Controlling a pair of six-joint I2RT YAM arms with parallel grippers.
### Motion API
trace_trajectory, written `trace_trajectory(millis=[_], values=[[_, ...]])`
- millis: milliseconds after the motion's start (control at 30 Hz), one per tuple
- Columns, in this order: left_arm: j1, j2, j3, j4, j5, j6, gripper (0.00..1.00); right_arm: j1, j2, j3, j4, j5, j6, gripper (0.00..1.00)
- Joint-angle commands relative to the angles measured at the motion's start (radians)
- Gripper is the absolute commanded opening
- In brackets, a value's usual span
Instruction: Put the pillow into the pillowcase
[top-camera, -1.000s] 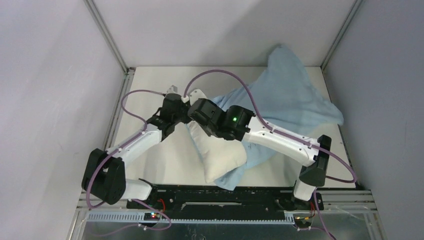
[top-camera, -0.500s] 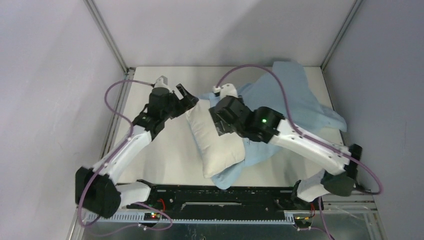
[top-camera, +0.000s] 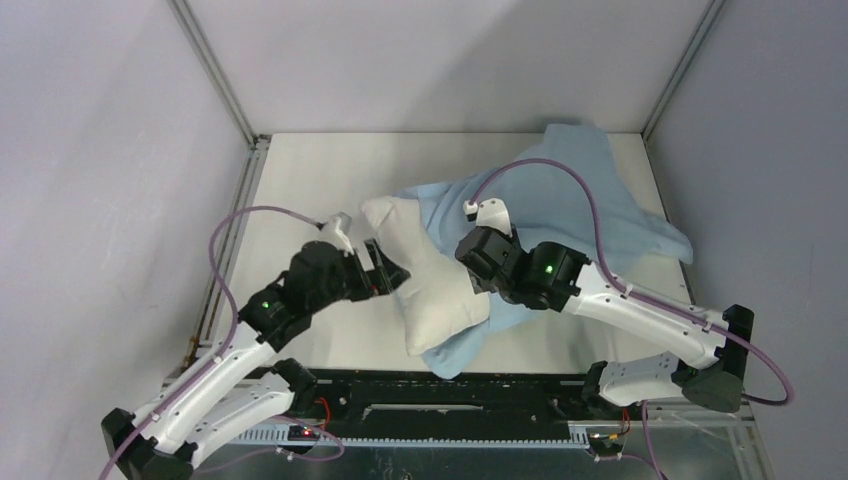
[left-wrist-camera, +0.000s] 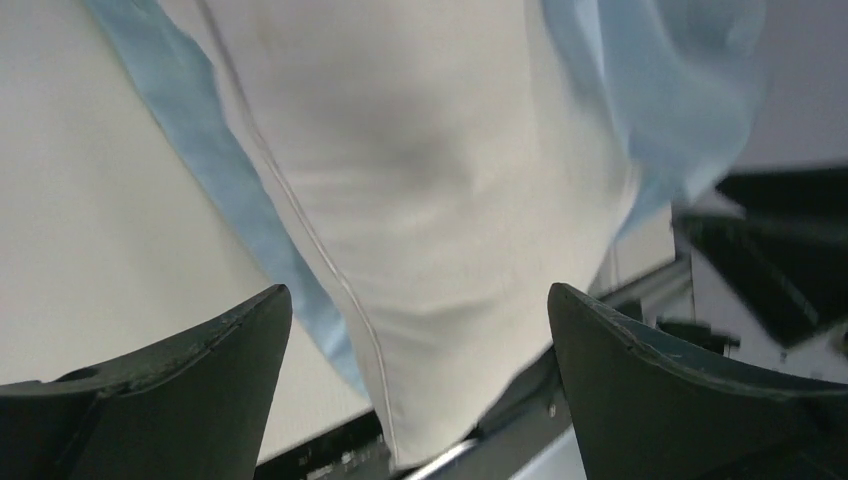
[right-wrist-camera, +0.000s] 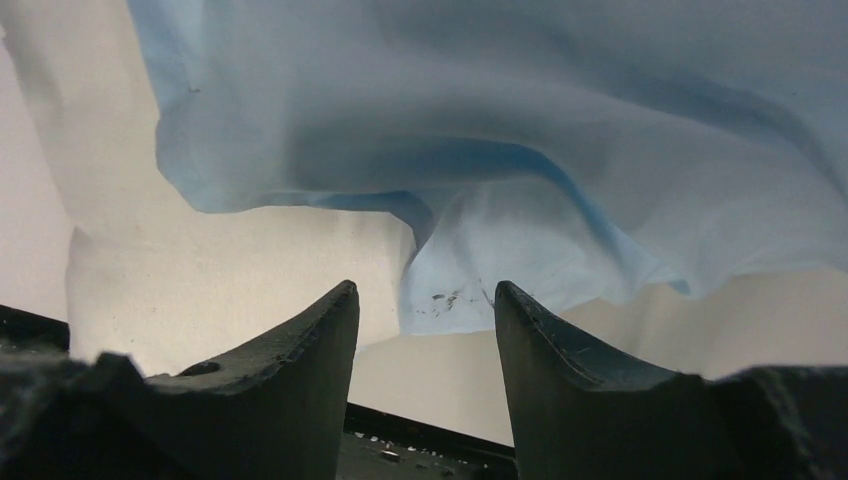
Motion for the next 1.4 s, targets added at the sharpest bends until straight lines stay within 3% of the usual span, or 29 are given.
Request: trace_trajectory(millis=[0, 200, 267, 333, 400, 567, 600, 833, 967, 1133, 1200, 1233, 1367], values=[[-0.141, -0.025, -0.067, -0.028, -0.025, -0.086, 1.0, -0.023, -0.003, -0.013, 0.06, -0.007, 0.026, 0.55], [-0.249, 0.051, -0.137, 0.177, -0.062, -0.175, 0.99, -0.069, 0.063, -0.021, 0.073, 0.009, 0.011, 0.45], [-0.256, 0.121, -0.136, 0.272, -0.074, -0.179, 0.95, -0.072, 0.08, -0.01, 0.085, 0.012, -0.002, 0.36], [-0.257, 0.212, -0.106, 0.345, -0.064, -0.173, 0.89, -0.066, 0.1, 0.044, 0.066, -0.003, -0.005, 0.19], [-0.258, 0.3, -0.052, 0.436, -0.072, -0.172, 0.73, -0.023, 0.122, 0.144, 0.036, -0.015, -0.014, 0.01], [-0.243, 0.495, 0.084, 0.645, -0.147, -0.209, 0.03, 0.162, 0.185, 0.386, 0.021, -0.122, -0.039, 0.0], [-0.247, 0.519, 0.108, 0.658, -0.159, -0.223, 0.0, 0.186, 0.188, 0.396, 0.026, -0.14, -0.036, 0.0], [-0.272, 0.56, 0.087, 0.753, -0.185, -0.285, 0.0, 0.117, 0.085, 0.149, 0.123, -0.232, 0.022, 0.0], [-0.279, 0.568, 0.044, 0.776, -0.143, -0.293, 0.01, 0.089, 0.04, 0.107, 0.114, -0.221, 0.022, 0.04], [-0.281, 0.491, -0.041, 0.743, -0.136, -0.295, 0.22, 0.066, 0.002, 0.107, 0.105, -0.218, -0.008, 0.14], [-0.279, 0.439, -0.048, 0.659, -0.162, -0.267, 0.39, 0.049, 0.003, 0.113, 0.096, -0.217, -0.025, 0.21], [-0.279, 0.409, -0.047, 0.601, -0.178, -0.254, 0.48, 0.041, 0.008, 0.125, 0.09, -0.213, -0.038, 0.26], [-0.272, 0.278, -0.09, 0.439, -0.251, -0.239, 0.64, 0.017, 0.074, 0.241, 0.047, -0.161, -0.114, 0.55]])
